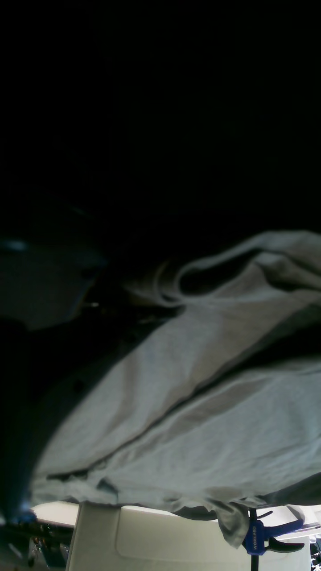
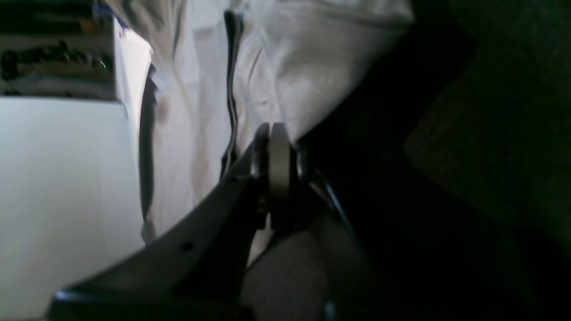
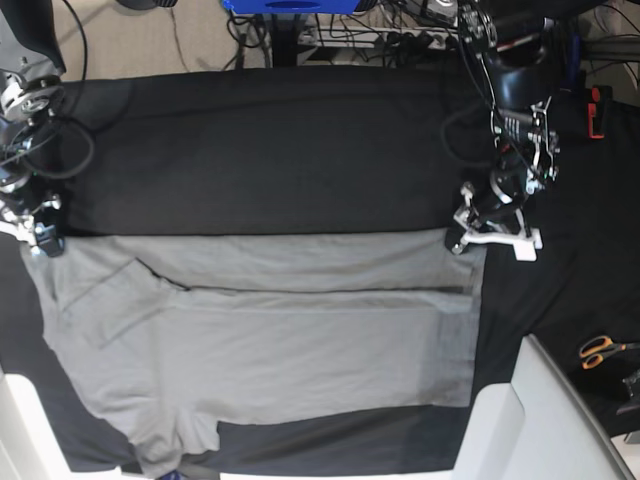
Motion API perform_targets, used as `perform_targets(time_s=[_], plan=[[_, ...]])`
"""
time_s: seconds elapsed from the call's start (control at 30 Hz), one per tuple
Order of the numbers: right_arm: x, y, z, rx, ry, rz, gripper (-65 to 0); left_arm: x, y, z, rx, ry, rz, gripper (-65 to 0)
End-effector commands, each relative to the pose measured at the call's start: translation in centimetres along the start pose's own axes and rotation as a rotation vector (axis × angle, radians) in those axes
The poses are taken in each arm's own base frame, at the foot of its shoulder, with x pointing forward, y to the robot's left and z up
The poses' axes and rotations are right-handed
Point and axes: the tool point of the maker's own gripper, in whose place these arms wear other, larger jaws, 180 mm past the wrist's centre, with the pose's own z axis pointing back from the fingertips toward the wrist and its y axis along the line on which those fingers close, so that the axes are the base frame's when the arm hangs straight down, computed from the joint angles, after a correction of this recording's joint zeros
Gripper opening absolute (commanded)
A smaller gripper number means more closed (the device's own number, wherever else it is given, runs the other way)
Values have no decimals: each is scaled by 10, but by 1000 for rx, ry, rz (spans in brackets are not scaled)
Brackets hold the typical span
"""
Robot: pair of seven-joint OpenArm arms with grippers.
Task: Fold the T-shirt properly
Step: 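Grasp the folded edge of the shirt with both grippers, then drag the folded shirt toward the robot with both grippers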
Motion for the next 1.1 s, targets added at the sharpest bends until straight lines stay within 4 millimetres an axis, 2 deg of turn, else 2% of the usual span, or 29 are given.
perform_targets(time_s=[0.0,0.2,0.3,0.43,0.5,0.6,1.07], plan=[[14,3,3,6,-15,20,-650,14,-2,4,-2,-27,-26,-650],[5,-9,9,-17,6,18,-650,15,1,19,-1,-48,-67,-650],[1,-16,13,-31,20,19,-650,12,6,26,9,0,-91,-650],[5,-30,27,-65,14,58,-650,13,4,32,6,19,-117,-650],[-2,-38,37,-87,45,84,-650,13,2,38,2,13,-140,-650],[1,-43,52,-113,44,150,-650,10,4,46,5,12,-162,-650],[-15,-53,109,-220,114,345,-650,-8,29,90,58,28,-247,-650]])
